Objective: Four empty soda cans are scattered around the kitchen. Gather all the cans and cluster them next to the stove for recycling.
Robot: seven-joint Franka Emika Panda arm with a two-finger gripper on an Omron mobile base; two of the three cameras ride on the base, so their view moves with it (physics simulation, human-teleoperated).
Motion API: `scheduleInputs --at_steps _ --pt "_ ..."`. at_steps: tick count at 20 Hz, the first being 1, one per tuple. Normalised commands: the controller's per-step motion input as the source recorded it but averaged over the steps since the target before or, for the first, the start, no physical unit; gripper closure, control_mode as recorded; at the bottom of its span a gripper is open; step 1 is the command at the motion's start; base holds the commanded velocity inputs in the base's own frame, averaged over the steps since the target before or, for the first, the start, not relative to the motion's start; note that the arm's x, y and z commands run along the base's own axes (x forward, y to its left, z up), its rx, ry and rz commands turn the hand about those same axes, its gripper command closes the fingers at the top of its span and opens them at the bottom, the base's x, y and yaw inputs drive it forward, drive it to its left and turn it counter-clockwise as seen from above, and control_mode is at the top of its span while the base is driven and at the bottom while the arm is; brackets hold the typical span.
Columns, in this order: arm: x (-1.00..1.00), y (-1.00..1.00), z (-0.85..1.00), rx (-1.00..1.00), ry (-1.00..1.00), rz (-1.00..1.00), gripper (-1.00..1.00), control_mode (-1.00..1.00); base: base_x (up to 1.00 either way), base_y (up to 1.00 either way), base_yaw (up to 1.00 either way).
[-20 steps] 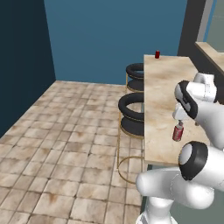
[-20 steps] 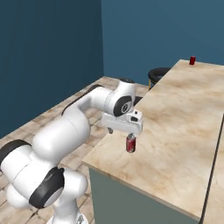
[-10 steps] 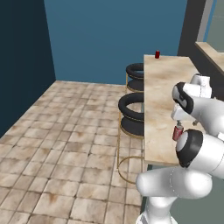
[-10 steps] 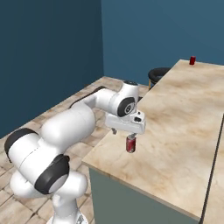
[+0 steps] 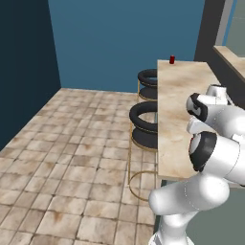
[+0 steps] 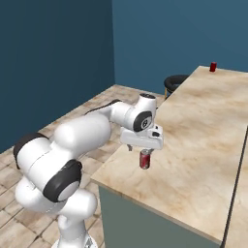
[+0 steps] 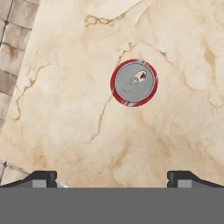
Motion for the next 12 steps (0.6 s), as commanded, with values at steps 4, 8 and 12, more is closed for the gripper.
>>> scheduleInputs --at_steps 4,8,12 --pt "0.23 -0.04 -0.18 0.0 0.0 0.06 -1.0 -1.0 0.0 0.0 0.0" --pt "0.2 -0.01 -0.12 0.0 0.0 0.05 -1.0 -1.0 0.0 0.0 0.0" --pt "0.17 -0.04 -0.09 0.0 0.0 0.04 -1.0 -1.0 0.0 0.0 0.0"
